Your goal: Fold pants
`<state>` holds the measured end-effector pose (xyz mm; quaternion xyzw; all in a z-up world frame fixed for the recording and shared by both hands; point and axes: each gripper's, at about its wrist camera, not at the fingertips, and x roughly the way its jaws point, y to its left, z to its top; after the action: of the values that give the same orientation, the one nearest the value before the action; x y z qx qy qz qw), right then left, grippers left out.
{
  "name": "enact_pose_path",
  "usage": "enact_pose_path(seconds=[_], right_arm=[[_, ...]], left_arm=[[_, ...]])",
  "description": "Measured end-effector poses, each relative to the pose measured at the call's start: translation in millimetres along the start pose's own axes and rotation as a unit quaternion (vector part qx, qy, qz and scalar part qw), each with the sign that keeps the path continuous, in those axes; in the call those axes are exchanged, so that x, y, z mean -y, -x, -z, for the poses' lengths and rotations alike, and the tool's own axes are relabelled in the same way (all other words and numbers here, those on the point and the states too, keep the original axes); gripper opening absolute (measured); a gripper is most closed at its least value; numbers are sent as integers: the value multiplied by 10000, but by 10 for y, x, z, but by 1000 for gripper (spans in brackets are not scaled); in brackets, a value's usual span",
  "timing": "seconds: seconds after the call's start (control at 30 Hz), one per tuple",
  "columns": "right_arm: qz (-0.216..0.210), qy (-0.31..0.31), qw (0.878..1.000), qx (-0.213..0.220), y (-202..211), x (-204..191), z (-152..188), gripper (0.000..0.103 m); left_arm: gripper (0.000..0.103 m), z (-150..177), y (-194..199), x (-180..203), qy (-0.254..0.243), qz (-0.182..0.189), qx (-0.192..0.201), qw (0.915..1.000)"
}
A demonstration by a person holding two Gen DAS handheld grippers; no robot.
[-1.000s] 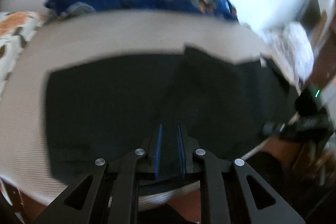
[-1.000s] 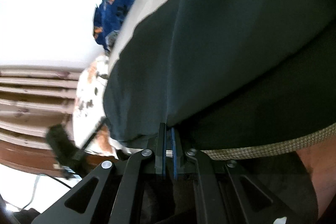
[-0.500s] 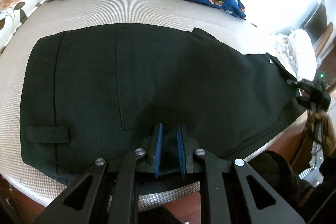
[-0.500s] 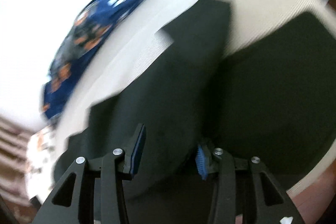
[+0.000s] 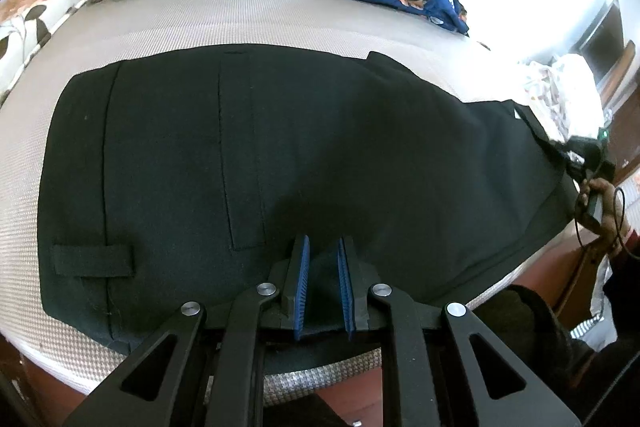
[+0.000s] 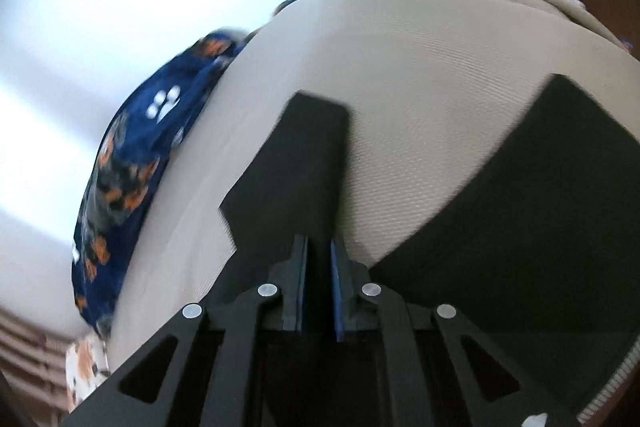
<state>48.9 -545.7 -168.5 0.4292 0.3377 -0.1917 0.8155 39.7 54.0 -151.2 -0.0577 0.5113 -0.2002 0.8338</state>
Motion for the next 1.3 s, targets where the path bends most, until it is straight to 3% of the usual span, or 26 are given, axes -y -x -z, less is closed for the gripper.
enact_pose_path(seconds=[0.07, 0.17, 0.23, 0.27, 0.33, 0.43, 0.47, 0.5, 0.53, 0.57, 0.6, 0.63, 0.7, 0.8, 0.87, 0.9, 0.97, 1.1, 1.3], right_arm=[[21, -36, 10000, 88, 112, 57, -6, 16], [345, 1288, 9911, 42, 224, -303, 161, 16], [786, 2545, 9638, 137, 253, -669, 395, 24], [1154, 3331, 9353, 316, 235, -881, 574, 40], [1559, 4065, 8986, 538, 159, -1068, 776, 54], [2153, 4759, 8510, 547, -84, -1182, 965, 51], [2430, 4962, 8311, 635, -182, -1198, 1009, 42], [2527, 4996, 8259, 668, -216, -1185, 1001, 31], [2538, 4952, 8283, 650, -254, -1175, 958, 9], [2526, 4793, 8383, 608, -270, -1133, 866, 4], [2492, 4650, 8473, 612, -254, -1086, 786, 4], [2373, 4356, 8659, 651, -176, -1005, 653, 4], [1895, 3482, 9151, 737, 59, -800, 390, 4], [952, 1845, 9763, 615, 396, -289, 73, 4], [422, 784, 9950, 443, 531, 121, 22, 3], [159, 114, 9992, 348, 590, 407, 31, 3], [-145, -590, 9980, 176, 595, 809, 94, 3], [-740, -1170, 9903, 103, 590, 1223, 199, 2], [-1394, -1549, 9776, 304, 582, 1327, 83, 12]], left_arm=[[16, -6, -1, -19, 100, 40, -1, 9999], [16, -5, -1, -33, 186, 64, 7, 9998], [16, -2, -2, -25, 187, 49, 13, 9998], [16, -3, -1, -31, 177, 48, 12, 9998], [16, -2, 0, -21, 164, 23, 16, 9999], [16, 2, 4, -31, 201, 42, 30, 9998], [16, 0, 3, -34, 217, 56, 30, 9997], [16, -2, 4, -40, 234, 71, 27, 9997], [16, -6, 5, -42, 252, 84, 24, 9996], [16, -7, 7, -44, 262, 90, 22, 9996], [16, -9, 8, -44, 264, 90, 19, 9996], [16, -13, 7, -39, 255, 83, 12, 9996], [16, -18, 10, -39, 228, 77, 1, 9997], [16, -12, 10, -51, 264, 110, 28, 9996], [16, -11, 7, -50, 280, 127, 40, 9995], [16, -8, 7, -50, 278, 133, 43, 9995], [16, -3, 6, -54, 276, 146, 50, 9995], [16, 1, 3, -47, 219, 137, 47, 9997], [16, -16, 6, -13, 195, 77, 11, 9998]])
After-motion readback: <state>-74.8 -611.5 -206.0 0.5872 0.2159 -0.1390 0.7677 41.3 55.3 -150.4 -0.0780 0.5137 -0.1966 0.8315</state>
